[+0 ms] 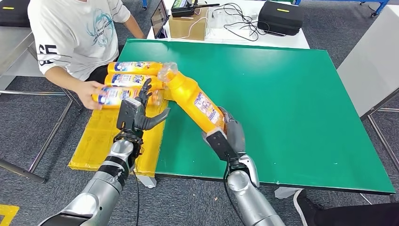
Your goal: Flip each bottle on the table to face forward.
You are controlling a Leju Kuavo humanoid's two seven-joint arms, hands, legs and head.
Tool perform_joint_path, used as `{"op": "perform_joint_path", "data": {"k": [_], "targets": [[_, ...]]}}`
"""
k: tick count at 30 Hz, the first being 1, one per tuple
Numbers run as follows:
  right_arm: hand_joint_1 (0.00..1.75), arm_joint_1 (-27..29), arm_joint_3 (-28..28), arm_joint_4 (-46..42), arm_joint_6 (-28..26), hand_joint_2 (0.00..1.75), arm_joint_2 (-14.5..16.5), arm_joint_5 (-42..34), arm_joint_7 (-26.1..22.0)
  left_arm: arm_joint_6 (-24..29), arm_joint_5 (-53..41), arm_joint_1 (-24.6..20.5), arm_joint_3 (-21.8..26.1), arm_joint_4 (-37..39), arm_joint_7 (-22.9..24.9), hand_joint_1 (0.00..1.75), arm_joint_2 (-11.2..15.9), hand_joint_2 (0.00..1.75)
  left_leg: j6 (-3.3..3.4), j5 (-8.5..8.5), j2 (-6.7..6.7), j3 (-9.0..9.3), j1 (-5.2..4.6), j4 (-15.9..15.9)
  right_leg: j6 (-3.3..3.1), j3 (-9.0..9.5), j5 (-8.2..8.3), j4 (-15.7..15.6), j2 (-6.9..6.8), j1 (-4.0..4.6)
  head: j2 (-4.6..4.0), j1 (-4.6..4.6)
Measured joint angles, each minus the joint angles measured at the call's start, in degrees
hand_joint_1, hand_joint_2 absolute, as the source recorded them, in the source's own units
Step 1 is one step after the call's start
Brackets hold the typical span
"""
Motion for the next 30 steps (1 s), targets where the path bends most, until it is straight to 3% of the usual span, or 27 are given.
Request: {"op": "perform_joint_path", "data": {"k": [14,23,30], "targets": [[1.75,-0.45,0.29,1.57,-0.12,1.75,1.19,-0.76,-0.55,-1.34,1.47,0.0,-0.93,0.1,0.91,0.0,-0.4,1.75,0.0,0.0,-0.01,-0.07,0.0,0.0,0.0,-0.05,0.0,0.0,0.0,0.0,0.01,0.0],[1.75,-2.39,2.69,3.46,1.45,1.75,2.02,-2.34,-0.75,-20.34,16.11,2.95,-5.91,-1.54,10.6,0.0,-1.55,1.75,0.01,0.0,0.01,-0.09,-0.01,0.0,0.0,-0.07,0.0,0.0,0.0,-0.01,0.0,-0.01],[1.75,-2.01,4.01,4.75,2.35,1.75,1.76,-2.46,-1.01,-25.69,23.84,7.53,-13.32,-9.82,13.92,0.0,-0.83,1.75,0.01,-0.01,-0.04,-0.15,-0.01,0.0,0.01,-0.11,-0.01,0.0,-0.01,-0.01,0.0,-0.01]]}}
